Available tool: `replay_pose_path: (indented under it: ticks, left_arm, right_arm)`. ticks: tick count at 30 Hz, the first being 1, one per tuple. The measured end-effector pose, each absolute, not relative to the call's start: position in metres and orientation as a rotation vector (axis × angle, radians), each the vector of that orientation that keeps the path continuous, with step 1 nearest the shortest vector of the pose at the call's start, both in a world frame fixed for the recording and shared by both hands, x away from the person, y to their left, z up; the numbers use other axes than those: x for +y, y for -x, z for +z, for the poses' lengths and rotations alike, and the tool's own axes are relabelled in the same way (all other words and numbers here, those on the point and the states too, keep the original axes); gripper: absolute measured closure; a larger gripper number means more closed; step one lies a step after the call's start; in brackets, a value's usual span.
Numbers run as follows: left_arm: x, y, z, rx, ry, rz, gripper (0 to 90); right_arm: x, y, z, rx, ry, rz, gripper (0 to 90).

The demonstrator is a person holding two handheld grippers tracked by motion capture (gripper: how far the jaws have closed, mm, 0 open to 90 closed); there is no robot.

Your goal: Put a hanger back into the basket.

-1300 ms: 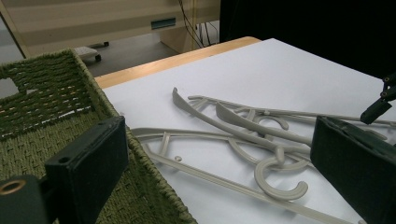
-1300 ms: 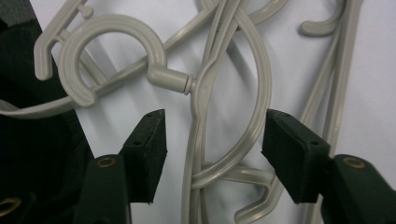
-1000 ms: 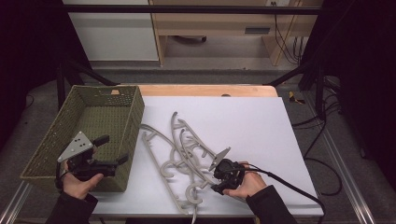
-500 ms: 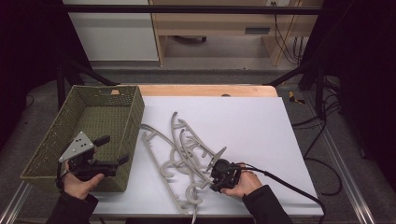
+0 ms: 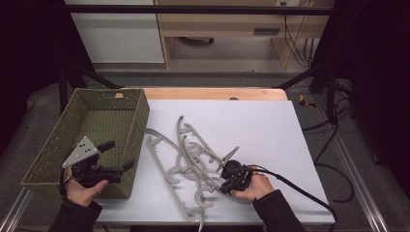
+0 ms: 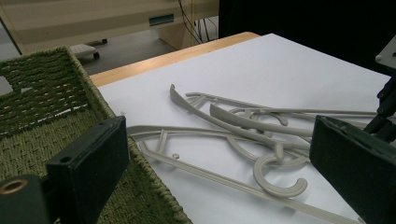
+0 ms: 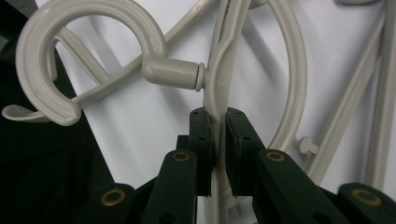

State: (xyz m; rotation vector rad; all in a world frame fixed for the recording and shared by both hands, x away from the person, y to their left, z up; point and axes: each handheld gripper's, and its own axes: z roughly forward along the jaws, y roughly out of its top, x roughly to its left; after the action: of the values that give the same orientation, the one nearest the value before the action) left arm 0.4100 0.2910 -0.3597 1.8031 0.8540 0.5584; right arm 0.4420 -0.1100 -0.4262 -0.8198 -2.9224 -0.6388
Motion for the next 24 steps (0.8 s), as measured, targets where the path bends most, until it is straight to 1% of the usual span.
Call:
replay_pose_path:
  ticks: [14,24]
  left_arm:
    - [0.289,-0.409,-0.359,0.841,-1.81,0.563,4.9]
    - [0.285,-0.407,-0.357,0.817,-1.827,0.565,5.0]
  right_arm:
    - [-0.122,-0.448,-0.411,-2.873,0.869,-0.73,82.8]
    - [-0.136,-0.445,-0.388,-2.881,0.845,-0.803,82.9]
